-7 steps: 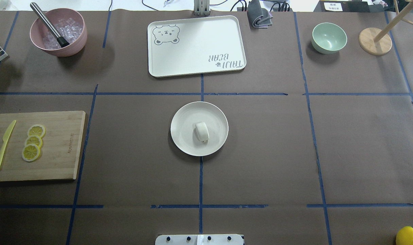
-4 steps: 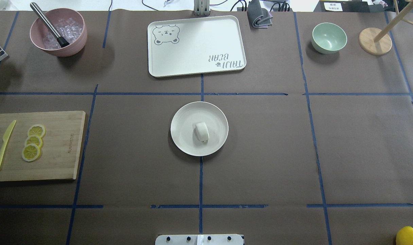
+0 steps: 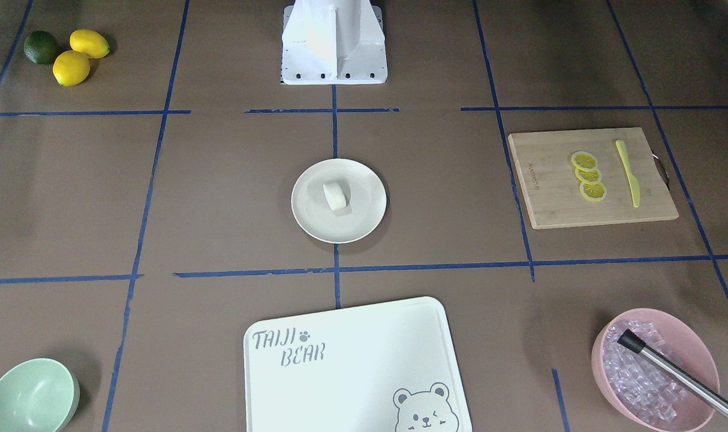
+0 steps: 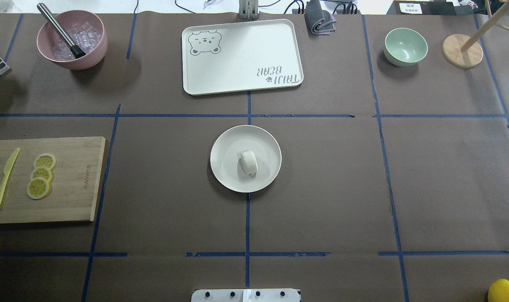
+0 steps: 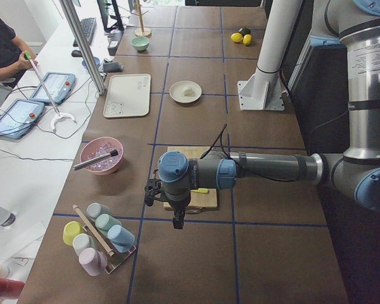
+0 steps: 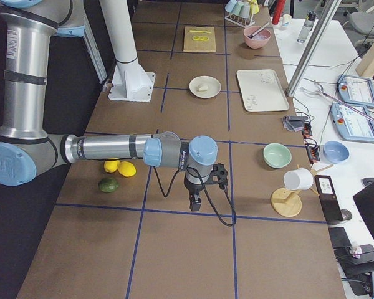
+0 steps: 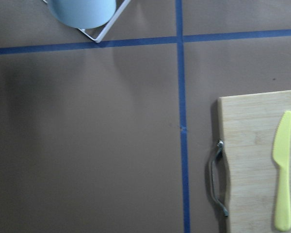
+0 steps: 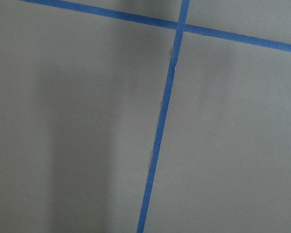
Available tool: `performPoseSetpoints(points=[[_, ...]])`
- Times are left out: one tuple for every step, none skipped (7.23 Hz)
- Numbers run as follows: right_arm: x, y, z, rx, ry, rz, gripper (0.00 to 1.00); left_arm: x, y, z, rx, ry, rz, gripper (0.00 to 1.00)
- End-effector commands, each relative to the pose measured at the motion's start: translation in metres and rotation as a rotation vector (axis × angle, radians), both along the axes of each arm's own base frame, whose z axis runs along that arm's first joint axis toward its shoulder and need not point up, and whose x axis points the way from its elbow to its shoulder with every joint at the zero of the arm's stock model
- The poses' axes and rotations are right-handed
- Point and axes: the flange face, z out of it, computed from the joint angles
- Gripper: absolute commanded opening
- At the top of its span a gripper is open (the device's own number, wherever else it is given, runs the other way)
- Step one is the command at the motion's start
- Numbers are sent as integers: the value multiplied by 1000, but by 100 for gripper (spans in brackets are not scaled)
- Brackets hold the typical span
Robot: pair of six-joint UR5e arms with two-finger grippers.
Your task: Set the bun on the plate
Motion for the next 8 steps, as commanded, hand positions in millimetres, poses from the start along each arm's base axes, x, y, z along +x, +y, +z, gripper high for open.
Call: performPoseSetpoints(points=[[0,0,1,-2,0,0,100,0,3,3,-5,6,0,100],[0,0,1,-2,0,0,100,0,3,3,-5,6,0,100],[0,0,1,-3,0,0,100,1,3,3,-5,5,1,100],[0,0,1,-3,0,0,100,1,2,2,-3,3,1,100],[0,0,1,-3,0,0,100,1,2,2,-3,3,1,100],[0,0,2,-4,0,-1,100,1,1,1,0,3,1,100],[0,2,7,-11,2,-4,100,1,0,0,1,3,1,100],[0,2,8,-13,-4,-5,100,1,-2,-1,4,3,1,100]])
